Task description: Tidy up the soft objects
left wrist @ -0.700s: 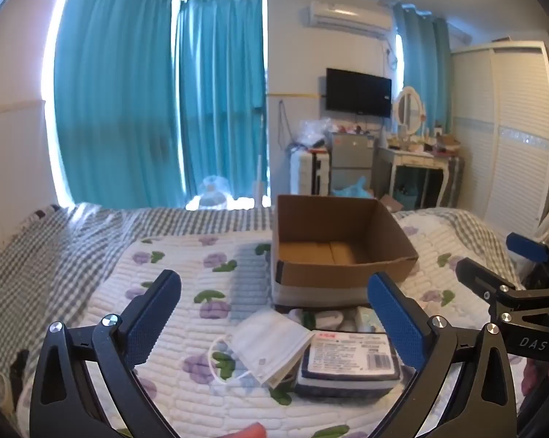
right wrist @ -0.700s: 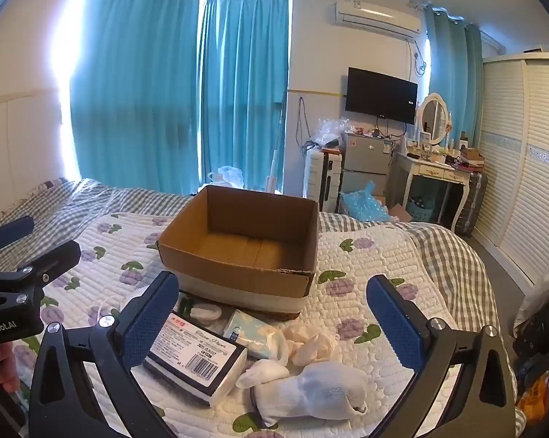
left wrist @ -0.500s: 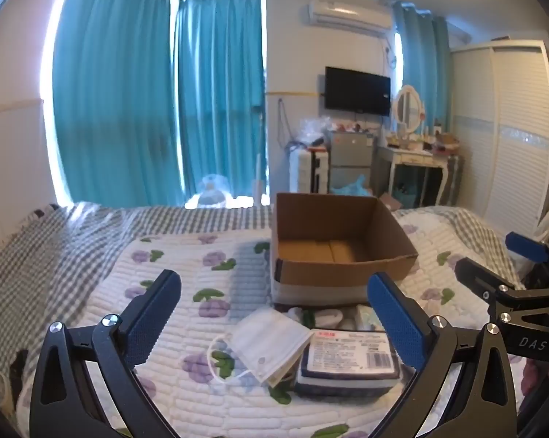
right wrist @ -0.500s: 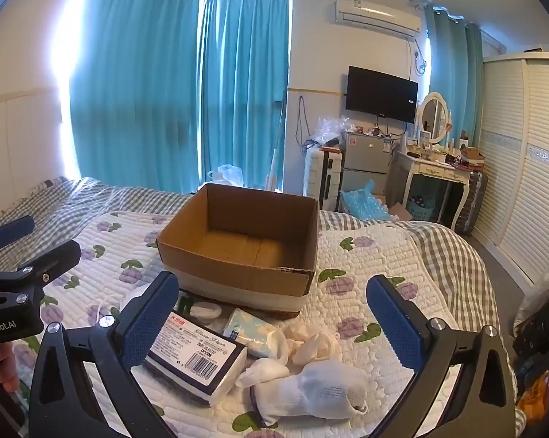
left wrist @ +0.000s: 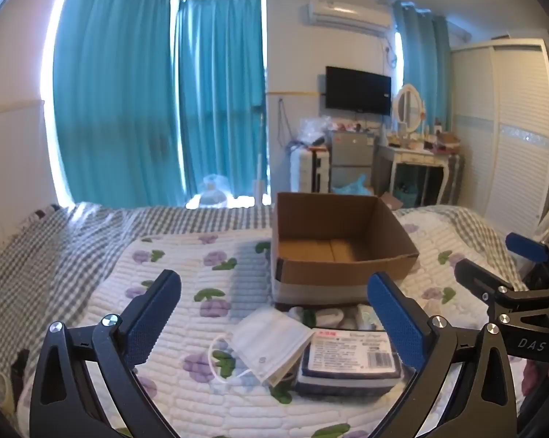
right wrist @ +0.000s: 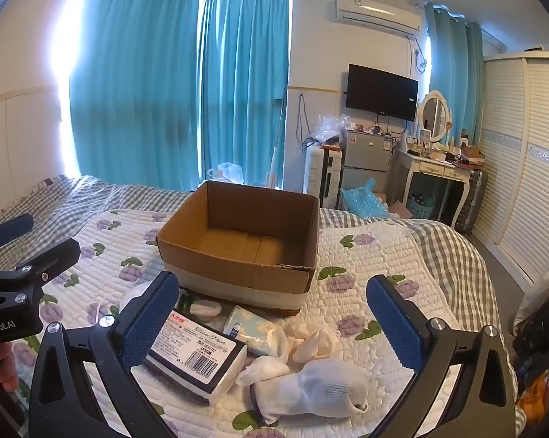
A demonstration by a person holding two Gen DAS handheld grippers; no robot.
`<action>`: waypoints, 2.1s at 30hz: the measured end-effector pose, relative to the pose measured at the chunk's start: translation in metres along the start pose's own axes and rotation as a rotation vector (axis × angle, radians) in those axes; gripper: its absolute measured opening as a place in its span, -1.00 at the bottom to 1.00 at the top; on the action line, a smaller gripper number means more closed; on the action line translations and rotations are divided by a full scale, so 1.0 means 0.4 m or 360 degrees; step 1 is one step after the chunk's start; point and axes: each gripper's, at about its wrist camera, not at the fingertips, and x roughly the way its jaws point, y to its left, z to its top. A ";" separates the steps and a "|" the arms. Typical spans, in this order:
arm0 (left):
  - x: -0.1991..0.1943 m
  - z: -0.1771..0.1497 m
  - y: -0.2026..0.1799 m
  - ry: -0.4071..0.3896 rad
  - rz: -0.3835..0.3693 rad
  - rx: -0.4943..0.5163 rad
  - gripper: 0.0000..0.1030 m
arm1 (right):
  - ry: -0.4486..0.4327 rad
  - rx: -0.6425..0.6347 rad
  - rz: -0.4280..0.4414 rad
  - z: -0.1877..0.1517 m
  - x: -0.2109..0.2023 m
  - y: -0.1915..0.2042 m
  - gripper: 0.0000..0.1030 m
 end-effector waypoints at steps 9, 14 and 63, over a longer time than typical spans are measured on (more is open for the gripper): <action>-0.001 0.004 -0.001 0.0003 0.0003 0.0001 1.00 | 0.0006 -0.0001 -0.0002 0.000 0.001 0.001 1.00; -0.001 0.004 -0.001 0.0004 0.0003 0.0002 1.00 | 0.0009 -0.0002 -0.0002 -0.001 0.001 0.001 1.00; 0.001 0.002 0.004 0.0012 0.0006 0.0004 1.00 | 0.0031 -0.0007 -0.0006 -0.007 0.000 0.002 1.00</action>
